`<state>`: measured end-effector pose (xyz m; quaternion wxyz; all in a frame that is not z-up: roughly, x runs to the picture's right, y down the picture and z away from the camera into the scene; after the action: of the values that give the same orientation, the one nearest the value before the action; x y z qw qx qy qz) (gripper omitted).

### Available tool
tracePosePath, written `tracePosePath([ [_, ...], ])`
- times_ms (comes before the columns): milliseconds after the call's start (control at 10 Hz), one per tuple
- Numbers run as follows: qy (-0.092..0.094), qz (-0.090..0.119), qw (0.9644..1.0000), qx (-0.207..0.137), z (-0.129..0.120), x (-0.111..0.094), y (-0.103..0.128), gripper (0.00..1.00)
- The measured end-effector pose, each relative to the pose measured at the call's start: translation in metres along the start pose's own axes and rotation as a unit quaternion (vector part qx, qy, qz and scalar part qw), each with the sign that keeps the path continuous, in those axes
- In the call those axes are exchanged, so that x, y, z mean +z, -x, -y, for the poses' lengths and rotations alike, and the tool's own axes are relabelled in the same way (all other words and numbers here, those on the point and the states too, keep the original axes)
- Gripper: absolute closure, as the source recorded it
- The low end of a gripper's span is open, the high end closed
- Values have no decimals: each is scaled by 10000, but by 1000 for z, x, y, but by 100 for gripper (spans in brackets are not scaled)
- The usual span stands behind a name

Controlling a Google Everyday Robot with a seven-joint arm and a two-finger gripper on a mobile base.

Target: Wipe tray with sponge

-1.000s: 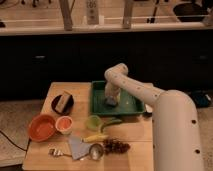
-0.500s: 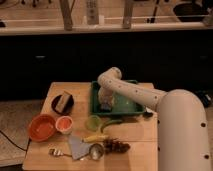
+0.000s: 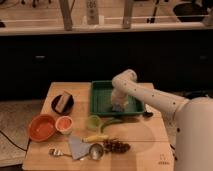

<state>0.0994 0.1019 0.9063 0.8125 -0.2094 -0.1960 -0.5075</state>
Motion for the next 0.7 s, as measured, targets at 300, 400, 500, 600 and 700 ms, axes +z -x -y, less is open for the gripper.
tracePosePath([
  [300, 98, -214, 9993, 302, -7, 0, -45, 97],
  [400, 110, -264, 9989, 363, 4, 4, -60, 97],
  [500, 103, -270, 9989, 365, 14, 6, -65, 97],
  [600, 92, -253, 9991, 334, 25, 8, -65, 97],
  [700, 83, -224, 9994, 263, 36, 11, -61, 97],
])
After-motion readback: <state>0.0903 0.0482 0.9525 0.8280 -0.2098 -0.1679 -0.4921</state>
